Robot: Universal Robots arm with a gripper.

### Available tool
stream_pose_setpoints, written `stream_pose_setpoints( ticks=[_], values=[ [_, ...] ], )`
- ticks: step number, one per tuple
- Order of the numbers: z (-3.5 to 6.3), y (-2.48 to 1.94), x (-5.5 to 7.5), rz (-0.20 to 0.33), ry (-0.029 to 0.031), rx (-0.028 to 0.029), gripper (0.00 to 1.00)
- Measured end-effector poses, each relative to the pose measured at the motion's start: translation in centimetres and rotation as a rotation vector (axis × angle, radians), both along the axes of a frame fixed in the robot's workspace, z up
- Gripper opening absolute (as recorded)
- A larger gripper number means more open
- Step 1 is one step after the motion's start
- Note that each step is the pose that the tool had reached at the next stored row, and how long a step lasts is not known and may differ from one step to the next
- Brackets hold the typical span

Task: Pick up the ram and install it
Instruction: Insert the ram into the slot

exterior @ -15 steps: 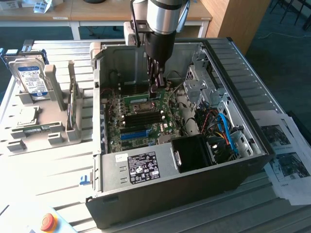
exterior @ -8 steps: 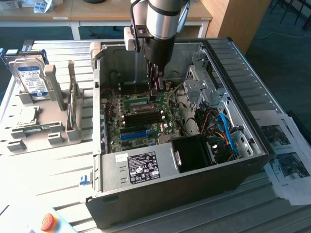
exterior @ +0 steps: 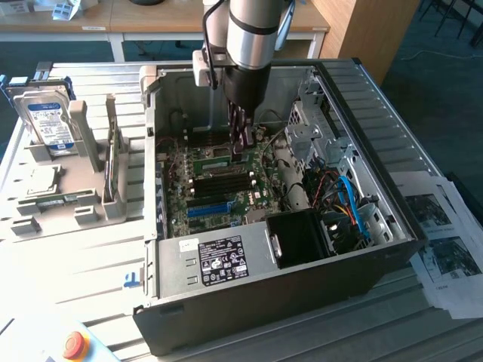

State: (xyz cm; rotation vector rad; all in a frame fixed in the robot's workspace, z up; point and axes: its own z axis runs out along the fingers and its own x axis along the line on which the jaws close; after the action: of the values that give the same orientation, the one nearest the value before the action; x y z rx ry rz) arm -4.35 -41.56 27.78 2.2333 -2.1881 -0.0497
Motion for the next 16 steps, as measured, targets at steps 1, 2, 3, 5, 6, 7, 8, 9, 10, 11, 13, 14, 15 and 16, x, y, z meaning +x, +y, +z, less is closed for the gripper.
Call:
stream_pose_setpoints(
  ticks=[1, 2, 3, 5, 6, 7, 8, 9, 10, 11, 13, 14, 15, 16],
  values=[
    [-0.13, 0.00, 0.0, 0.000, 0.0000, 0.0000, 0.12],
    [-0.24, 0.00, 0.0, 0.000, 0.0000, 0.0000, 0.12],
    [-0.35, 0.00, 0.0, 0.000, 0.0000, 0.0000, 0.12],
    [-0.60, 0.00, 0.0, 0.000, 0.0000, 0.0000, 0.12],
    [-0.72, 0.00, 0.0, 0.000, 0.0000, -0.0001, 0.12],
    [-0.85, 0.00, 0.0, 0.000, 0.0000, -0.0001, 0.12],
    [-0.98, 0.00, 0.0, 0.000, 0.0001, -0.0001, 0.12],
    [-1.10, 0.00, 0.0, 0.000, 0.0000, 0.0000, 0.12],
    [-1.19, 0.00, 0.0, 0.000, 0.0001, -0.0001, 0.12],
    [-1.28, 0.00, 0.0, 0.000, 0.0000, 0.0000, 0.12],
    [-1.34, -0.01, 0.0, 0.000, 0.0001, -0.0003, 0.12],
    [-1.34, -0.01, 0.0, 0.000, 0.0001, -0.0003, 0.12],
    [-1.34, -0.01, 0.0, 0.000, 0.0001, -0.0003, 0.12],
    [-1.34, 0.00, 0.0, 0.000, 0.0001, -0.0002, 0.12]
  ],
)
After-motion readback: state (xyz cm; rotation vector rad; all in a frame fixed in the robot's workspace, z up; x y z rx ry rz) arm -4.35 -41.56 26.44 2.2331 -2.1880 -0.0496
